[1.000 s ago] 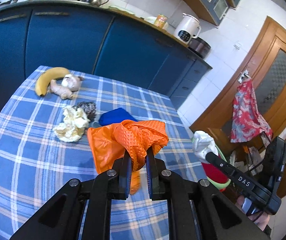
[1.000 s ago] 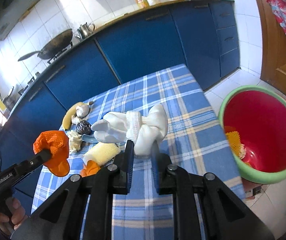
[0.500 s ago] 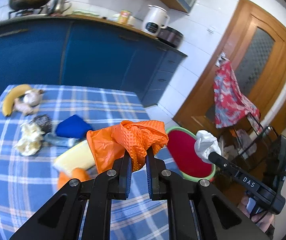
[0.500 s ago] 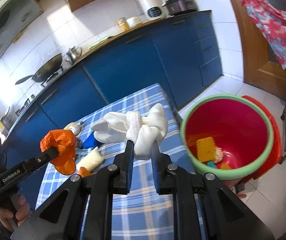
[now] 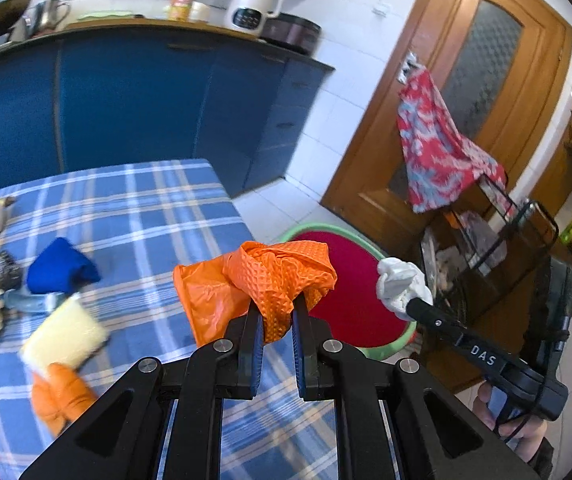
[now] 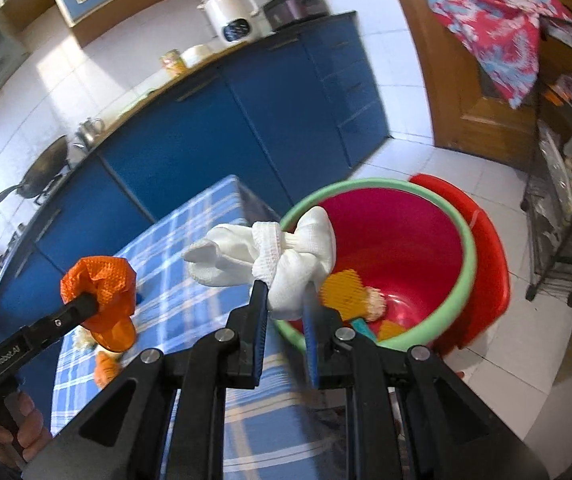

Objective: Collect trash
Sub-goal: 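Carry the orange bag and tissues to the red bin and release them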

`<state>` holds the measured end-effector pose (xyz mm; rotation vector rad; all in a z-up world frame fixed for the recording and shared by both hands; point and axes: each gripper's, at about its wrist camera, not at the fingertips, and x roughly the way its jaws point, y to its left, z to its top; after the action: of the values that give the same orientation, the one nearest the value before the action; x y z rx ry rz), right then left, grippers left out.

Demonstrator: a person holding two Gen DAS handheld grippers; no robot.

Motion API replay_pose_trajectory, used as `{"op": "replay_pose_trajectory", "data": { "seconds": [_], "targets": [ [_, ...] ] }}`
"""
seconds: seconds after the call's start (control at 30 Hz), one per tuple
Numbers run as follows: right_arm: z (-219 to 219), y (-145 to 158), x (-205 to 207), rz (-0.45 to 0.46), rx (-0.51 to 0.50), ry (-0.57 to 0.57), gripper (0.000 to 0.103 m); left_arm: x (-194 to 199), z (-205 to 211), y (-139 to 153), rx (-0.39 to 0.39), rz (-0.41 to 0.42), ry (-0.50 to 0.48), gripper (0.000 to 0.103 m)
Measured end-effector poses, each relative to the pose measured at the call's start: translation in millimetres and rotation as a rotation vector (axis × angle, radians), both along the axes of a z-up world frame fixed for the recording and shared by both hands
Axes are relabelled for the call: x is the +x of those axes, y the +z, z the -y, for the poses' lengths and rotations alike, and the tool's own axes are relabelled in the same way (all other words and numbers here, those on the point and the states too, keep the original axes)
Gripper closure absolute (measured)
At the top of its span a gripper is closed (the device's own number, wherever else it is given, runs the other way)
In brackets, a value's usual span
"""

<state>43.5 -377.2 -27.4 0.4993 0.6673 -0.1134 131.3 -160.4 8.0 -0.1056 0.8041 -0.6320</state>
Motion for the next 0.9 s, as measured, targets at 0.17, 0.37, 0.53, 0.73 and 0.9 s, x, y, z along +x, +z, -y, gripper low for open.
{"op": "replay_pose_trajectory", "data": {
  "seconds": [0.17, 0.37, 0.53, 0.73, 0.9],
  "targets": [
    [23, -21, 4, -0.039, 0.012, -0.04, 0.082, 10, 33, -13, 0.028, -0.021, -0.056, 0.091],
    [48, -41, 12, -0.085, 0.031, -0.087, 0.078, 23, 72, -29, 0.062, -0.043, -0.108, 0.091],
    [66, -52, 12, -0.107, 0.046, -0.127, 0.077, 28, 100, -44, 0.093, -0.056, -0.149, 0.091],
    [75, -48, 3, -0.086, 0.043, -0.152, 0.075, 31, 125, -57, 0.135, -0.07, -0.197, 0.091],
    [77, -36, -7, -0.054, 0.028, -0.154, 0.072, 26, 133, -61, 0.148, -0.069, -0.23, 0.068]
  ]
}}
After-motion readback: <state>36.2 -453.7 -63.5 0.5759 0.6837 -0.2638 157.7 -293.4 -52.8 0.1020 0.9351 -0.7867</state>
